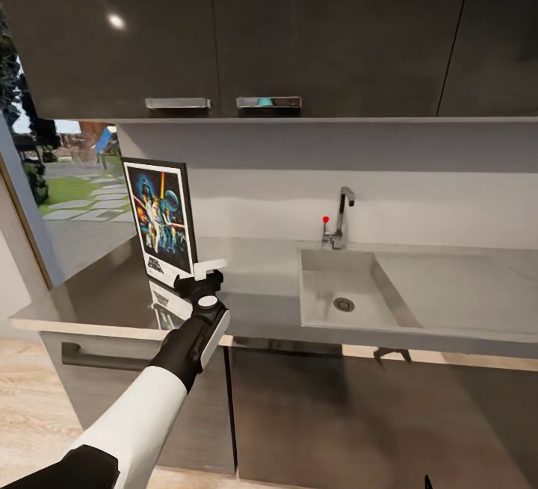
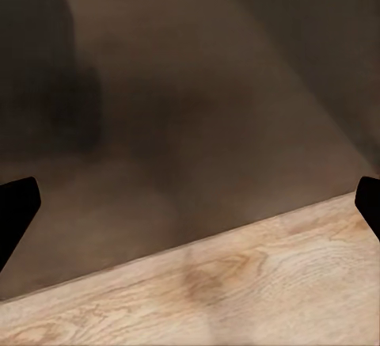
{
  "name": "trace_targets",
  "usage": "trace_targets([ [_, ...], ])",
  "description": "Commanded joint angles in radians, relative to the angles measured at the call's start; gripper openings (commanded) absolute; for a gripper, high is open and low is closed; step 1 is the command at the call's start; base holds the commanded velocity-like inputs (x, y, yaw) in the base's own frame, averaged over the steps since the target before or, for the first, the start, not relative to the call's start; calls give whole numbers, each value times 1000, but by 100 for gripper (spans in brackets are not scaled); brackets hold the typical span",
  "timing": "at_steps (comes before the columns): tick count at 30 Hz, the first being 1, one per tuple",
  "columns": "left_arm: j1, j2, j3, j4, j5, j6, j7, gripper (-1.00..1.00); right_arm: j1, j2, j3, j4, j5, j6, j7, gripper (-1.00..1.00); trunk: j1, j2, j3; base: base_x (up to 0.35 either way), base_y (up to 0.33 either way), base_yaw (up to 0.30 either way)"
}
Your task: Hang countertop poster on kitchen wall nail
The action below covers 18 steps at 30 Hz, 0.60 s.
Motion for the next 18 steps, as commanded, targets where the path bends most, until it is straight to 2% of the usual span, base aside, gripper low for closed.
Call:
trace_targets([
  [1,-1,0,-2,-1,7,4,6,100,-1,0,-1,1,1,-3,-1,100,0,-1,-1,13,0,0],
  [18,-1,0,-1,-1,6,4,8,100,-1,0,-1,1,1,-3,-1,100,0,-1,-1,2,0,0],
])
